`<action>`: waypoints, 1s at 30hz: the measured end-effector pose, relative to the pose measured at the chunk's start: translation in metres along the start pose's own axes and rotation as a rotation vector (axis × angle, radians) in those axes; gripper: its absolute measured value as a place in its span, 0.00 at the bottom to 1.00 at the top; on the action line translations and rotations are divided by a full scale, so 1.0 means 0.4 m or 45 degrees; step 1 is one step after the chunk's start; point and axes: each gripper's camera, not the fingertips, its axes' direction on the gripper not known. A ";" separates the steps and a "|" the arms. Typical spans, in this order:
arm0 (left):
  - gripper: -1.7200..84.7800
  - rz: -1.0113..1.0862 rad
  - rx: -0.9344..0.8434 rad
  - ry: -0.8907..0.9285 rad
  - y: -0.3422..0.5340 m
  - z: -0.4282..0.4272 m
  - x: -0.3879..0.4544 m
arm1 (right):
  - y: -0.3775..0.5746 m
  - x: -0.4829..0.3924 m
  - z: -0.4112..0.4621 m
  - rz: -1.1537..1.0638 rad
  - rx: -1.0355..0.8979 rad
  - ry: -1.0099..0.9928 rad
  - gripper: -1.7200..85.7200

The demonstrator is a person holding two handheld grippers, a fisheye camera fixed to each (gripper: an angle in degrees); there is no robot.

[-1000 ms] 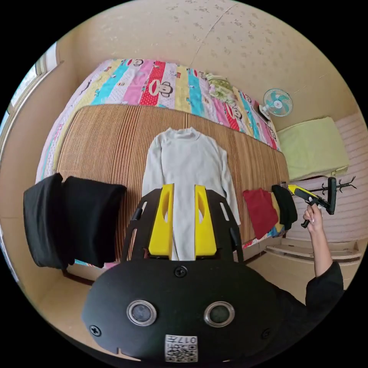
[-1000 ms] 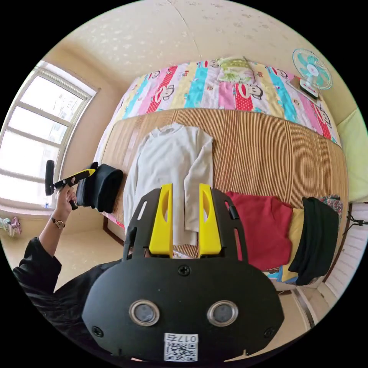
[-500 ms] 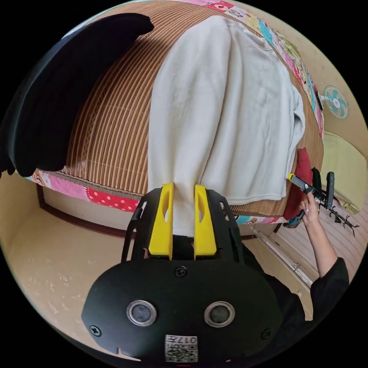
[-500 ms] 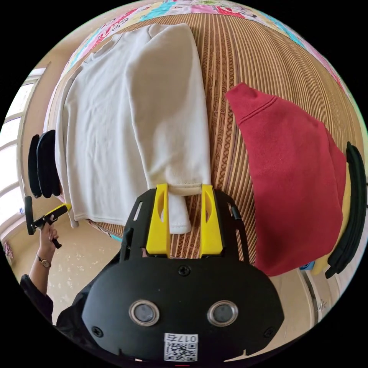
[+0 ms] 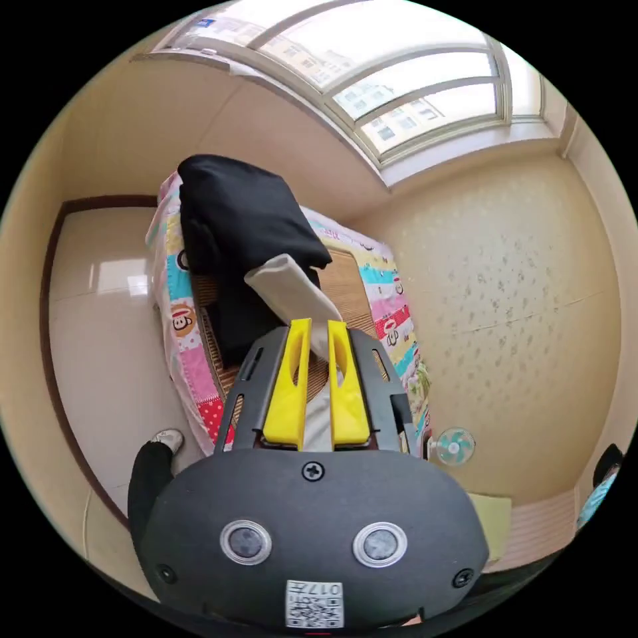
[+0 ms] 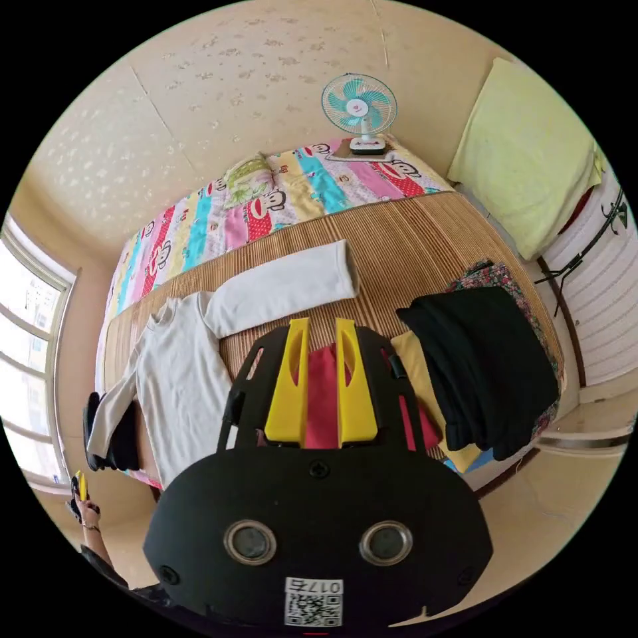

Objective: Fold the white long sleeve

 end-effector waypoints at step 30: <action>0.13 -0.124 -0.073 0.040 -0.164 0.055 -0.294 | 0.212 -0.277 0.364 -0.624 -1.110 -0.147 0.04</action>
